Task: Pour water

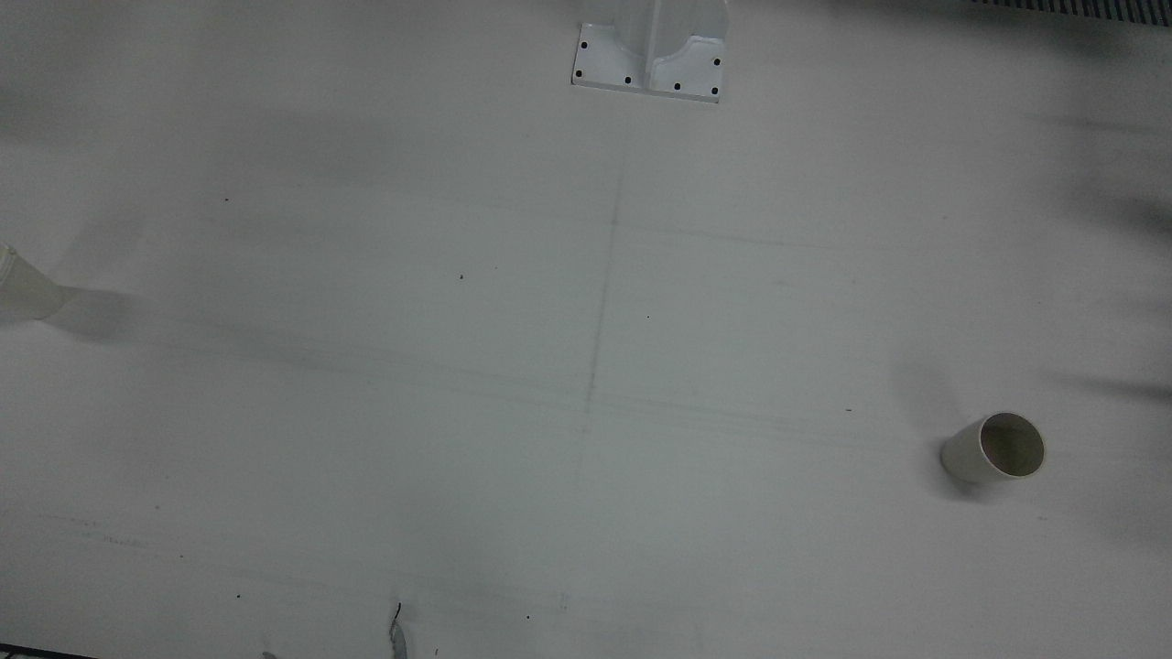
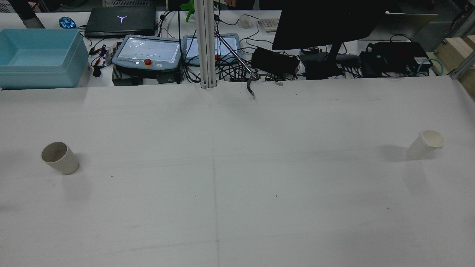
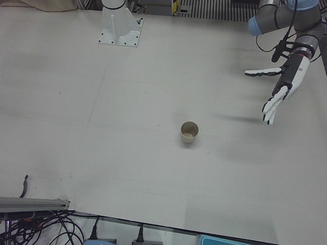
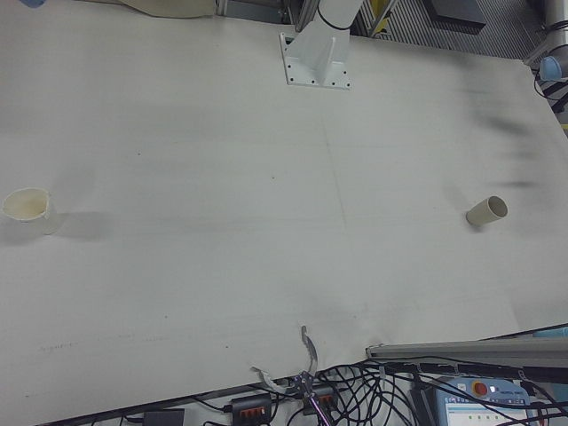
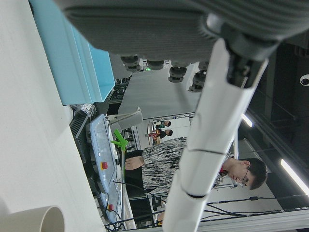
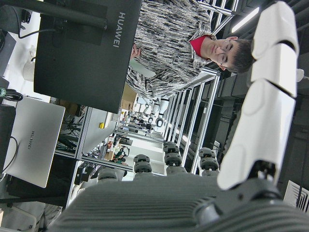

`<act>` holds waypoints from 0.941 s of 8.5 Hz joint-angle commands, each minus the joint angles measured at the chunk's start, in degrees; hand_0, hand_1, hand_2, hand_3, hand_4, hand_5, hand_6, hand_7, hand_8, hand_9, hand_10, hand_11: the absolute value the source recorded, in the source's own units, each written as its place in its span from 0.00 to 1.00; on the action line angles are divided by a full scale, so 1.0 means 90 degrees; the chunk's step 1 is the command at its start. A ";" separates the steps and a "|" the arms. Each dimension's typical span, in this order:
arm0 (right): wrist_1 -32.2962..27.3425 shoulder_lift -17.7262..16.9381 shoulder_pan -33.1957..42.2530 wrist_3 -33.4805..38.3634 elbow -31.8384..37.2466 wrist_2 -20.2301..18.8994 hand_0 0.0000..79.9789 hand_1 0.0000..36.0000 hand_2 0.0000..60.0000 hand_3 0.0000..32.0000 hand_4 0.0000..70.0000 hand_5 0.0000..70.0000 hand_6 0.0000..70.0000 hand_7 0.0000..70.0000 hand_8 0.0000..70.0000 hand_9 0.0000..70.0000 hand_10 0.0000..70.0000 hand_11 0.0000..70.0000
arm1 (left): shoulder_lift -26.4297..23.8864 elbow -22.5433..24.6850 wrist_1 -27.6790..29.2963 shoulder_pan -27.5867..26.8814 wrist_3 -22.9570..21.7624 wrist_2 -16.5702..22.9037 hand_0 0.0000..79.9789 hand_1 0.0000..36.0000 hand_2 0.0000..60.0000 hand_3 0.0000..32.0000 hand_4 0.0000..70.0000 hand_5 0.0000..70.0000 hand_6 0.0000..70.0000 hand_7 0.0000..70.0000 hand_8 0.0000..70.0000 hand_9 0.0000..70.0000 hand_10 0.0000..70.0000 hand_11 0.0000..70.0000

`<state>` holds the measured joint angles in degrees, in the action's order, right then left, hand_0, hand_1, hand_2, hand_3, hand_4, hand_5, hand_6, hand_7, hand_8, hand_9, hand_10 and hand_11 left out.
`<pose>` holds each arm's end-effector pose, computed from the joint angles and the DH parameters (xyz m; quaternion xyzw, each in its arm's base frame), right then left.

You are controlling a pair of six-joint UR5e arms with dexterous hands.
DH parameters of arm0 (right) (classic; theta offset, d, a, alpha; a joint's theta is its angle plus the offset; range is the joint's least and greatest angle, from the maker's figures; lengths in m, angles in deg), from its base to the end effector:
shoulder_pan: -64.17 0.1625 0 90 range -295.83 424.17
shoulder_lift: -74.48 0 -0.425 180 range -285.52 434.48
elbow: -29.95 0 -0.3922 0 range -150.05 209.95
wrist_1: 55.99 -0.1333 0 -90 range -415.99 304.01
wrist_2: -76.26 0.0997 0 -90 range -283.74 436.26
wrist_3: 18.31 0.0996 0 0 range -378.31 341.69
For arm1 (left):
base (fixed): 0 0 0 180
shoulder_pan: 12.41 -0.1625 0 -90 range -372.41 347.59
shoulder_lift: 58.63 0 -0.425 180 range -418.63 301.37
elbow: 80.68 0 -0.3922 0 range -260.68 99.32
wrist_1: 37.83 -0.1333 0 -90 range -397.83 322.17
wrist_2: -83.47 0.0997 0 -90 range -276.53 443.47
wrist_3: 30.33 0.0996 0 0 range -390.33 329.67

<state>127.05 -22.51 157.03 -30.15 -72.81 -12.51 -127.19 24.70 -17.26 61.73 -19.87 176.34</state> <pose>0.1574 -0.4354 0.6398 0.0999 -0.7168 0.6885 0.0463 -0.0262 -0.3775 0.6711 -0.0526 0.7889 -0.5914 0.1586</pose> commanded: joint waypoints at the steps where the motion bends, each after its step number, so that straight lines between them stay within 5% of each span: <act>1: -0.0132 -0.0093 -0.0092 -0.0003 -0.0027 -0.0117 0.64 0.57 0.21 0.00 0.00 0.11 0.22 0.17 0.09 0.10 0.00 0.00 | -0.0116 -0.0280 0.0243 -0.0385 0.0857 -0.0036 1.00 1.00 0.00 0.00 0.31 0.00 0.13 0.07 0.02 0.00 0.02 0.10; 2: -0.0132 -0.0122 -0.0160 -0.0032 -0.0018 -0.0127 0.65 0.59 0.21 0.00 0.00 0.11 0.21 0.16 0.07 0.08 0.00 0.00 | -0.0523 -0.0804 0.0350 -0.0783 0.1004 -0.0055 1.00 0.99 0.00 0.00 0.32 0.00 0.13 0.06 0.01 0.00 0.02 0.09; 4: -0.0132 -0.0210 -0.0219 -0.0052 -0.0008 -0.0127 0.65 0.60 0.21 0.00 0.00 0.10 0.21 0.16 0.06 0.06 0.00 0.00 | -0.0848 -0.1588 0.0652 -0.1040 0.0957 -0.0492 1.00 0.81 0.00 0.00 0.31 0.00 0.11 0.03 0.01 0.00 0.01 0.07; 8: -0.0132 -0.0220 -0.0317 -0.0082 -0.0008 -0.0137 0.65 0.59 0.20 0.00 0.00 0.10 0.20 0.13 0.04 0.04 0.00 0.00 | -0.1258 -0.2370 0.0916 -0.1381 0.0947 -0.0816 1.00 0.62 0.00 0.00 0.28 0.00 0.08 0.01 0.00 0.00 0.00 0.02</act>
<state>125.86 -24.44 154.61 -30.82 -72.88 -13.73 -136.37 7.76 -10.62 51.73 -11.28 170.58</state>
